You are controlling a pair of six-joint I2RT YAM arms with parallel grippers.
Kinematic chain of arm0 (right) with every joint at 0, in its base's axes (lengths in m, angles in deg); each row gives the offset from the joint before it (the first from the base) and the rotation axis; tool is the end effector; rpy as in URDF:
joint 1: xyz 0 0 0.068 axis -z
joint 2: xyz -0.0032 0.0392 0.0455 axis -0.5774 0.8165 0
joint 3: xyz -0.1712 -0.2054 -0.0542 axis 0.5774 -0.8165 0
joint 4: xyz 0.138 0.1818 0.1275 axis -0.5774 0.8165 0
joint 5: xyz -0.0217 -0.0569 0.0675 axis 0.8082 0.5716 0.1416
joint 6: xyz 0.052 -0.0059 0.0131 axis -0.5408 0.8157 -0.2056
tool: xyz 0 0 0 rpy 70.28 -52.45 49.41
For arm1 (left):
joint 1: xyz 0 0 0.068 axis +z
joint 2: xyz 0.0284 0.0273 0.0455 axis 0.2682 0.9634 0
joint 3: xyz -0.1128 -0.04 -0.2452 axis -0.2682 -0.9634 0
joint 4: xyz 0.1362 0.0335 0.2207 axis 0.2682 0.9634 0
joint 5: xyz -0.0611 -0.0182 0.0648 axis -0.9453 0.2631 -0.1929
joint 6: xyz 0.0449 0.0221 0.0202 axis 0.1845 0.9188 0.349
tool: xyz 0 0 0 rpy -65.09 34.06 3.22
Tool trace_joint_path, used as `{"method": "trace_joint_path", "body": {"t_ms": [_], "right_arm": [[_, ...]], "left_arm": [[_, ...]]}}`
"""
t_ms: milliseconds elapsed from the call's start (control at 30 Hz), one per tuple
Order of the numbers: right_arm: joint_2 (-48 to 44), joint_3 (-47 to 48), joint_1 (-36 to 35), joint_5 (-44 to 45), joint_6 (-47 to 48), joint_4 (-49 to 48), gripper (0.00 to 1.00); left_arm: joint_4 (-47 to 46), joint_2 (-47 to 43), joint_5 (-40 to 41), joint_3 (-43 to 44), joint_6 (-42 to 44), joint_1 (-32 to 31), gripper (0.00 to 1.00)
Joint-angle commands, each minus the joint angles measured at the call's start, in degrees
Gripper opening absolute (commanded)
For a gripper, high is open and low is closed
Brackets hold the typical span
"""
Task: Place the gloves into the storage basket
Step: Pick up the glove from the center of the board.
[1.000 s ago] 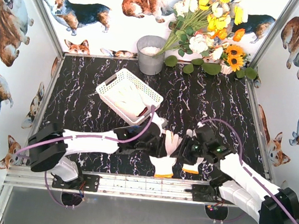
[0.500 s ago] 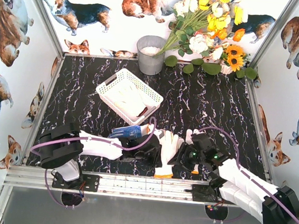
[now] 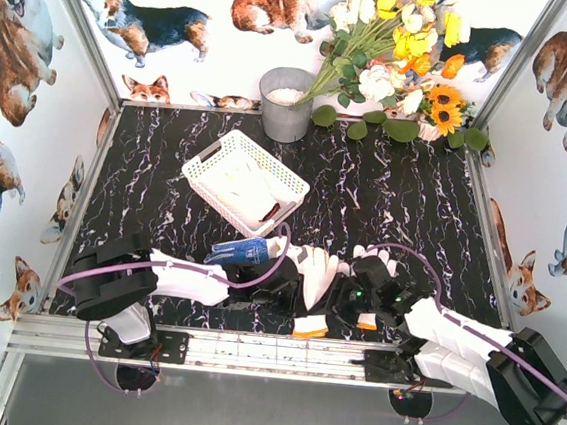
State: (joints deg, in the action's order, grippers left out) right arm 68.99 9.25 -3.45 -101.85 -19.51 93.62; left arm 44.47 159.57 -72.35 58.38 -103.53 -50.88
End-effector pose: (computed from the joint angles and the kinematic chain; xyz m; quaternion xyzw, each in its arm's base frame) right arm 0.1139 0.1096 0.1240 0.1546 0.9229 0.3518 0.0247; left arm 0.1170 -0.2731 0.1378 0.1030 0.9163 -0.3494 0.1667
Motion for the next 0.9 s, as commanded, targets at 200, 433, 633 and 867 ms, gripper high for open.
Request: {"method": "trace_joint_path", "body": {"t_ms": [200, 433, 633, 867], "right_arm": [[-3.2, 2.0, -0.8, 5.0, -4.6, 1.1, 0.33], [-2.6, 2.2, -0.8, 3.3, -8.5, -1.4, 0.10], [0.1, 3.1, -0.7, 1.8, -10.2, -2.2, 0.02], [1.8, 3.9, -0.7, 1.7, -9.1, -2.0, 0.08]], "left_arm": [[5.1, -3.3, 8.4, -2.9, 2.9, -0.5, 0.17], [5.9, -6.7, 11.0, -1.9, 10.6, -1.6, 0.24], [11.2, -11.6, 18.7, 0.7, 19.7, -5.3, 0.33], [12.4, -11.9, 20.2, 1.3, 24.1, -7.1, 0.39]]}}
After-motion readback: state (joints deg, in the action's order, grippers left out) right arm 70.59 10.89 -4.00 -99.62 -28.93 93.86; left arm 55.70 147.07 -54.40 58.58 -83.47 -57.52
